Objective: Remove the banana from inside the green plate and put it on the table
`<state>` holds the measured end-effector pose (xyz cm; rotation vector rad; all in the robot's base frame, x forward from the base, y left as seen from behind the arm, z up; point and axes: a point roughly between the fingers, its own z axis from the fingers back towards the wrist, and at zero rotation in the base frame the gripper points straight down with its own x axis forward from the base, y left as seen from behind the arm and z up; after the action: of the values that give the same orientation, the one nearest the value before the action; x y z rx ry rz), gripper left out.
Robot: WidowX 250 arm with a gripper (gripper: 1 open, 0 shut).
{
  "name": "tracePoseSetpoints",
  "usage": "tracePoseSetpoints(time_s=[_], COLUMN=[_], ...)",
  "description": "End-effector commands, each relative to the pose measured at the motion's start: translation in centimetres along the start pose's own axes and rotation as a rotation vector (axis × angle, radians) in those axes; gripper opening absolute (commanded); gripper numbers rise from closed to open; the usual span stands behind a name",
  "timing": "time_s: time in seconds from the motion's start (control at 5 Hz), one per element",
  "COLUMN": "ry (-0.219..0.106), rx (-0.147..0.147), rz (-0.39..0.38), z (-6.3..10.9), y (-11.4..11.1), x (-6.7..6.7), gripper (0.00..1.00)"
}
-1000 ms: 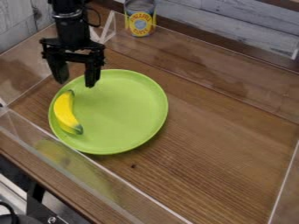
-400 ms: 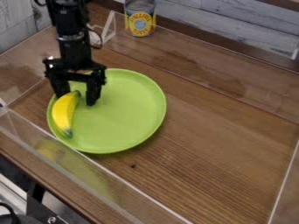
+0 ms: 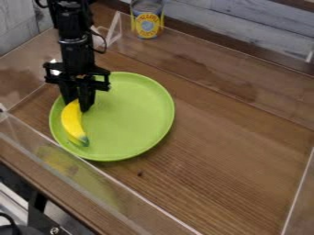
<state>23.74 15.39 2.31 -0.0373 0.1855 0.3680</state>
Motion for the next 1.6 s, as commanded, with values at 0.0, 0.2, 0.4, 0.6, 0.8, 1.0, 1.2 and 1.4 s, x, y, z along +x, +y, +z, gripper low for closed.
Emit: tracePoseSetpoints(time_s=[0.0, 0.2, 0.4, 0.6, 0.8, 1.0, 1.2, 1.4], ry=[-0.045, -0.062, -0.094, -0.121, -0.134, -0.140, -0.146, -0.147], rx=[0.005, -0.006, -0.021, -0.029, -0.035, -0.039, -0.038, -0.038], rz=[-0.024, -0.051, -0.086, -0.146, -0.215, -0.270, -0.318, -0.370], z=[3.1, 5.6, 8.5, 10.7, 12.0, 12.7, 13.3, 13.6], y=[-0.8, -2.0, -4.2, -7.1, -9.9, -12.0, -14.0, -15.9], x=[-0.6, -1.5, -2.5, -3.7, -4.8, -6.0, -7.2, -8.5], gripper=[0.00, 0.00, 0.00, 0.00, 0.00, 0.00, 0.00, 0.00])
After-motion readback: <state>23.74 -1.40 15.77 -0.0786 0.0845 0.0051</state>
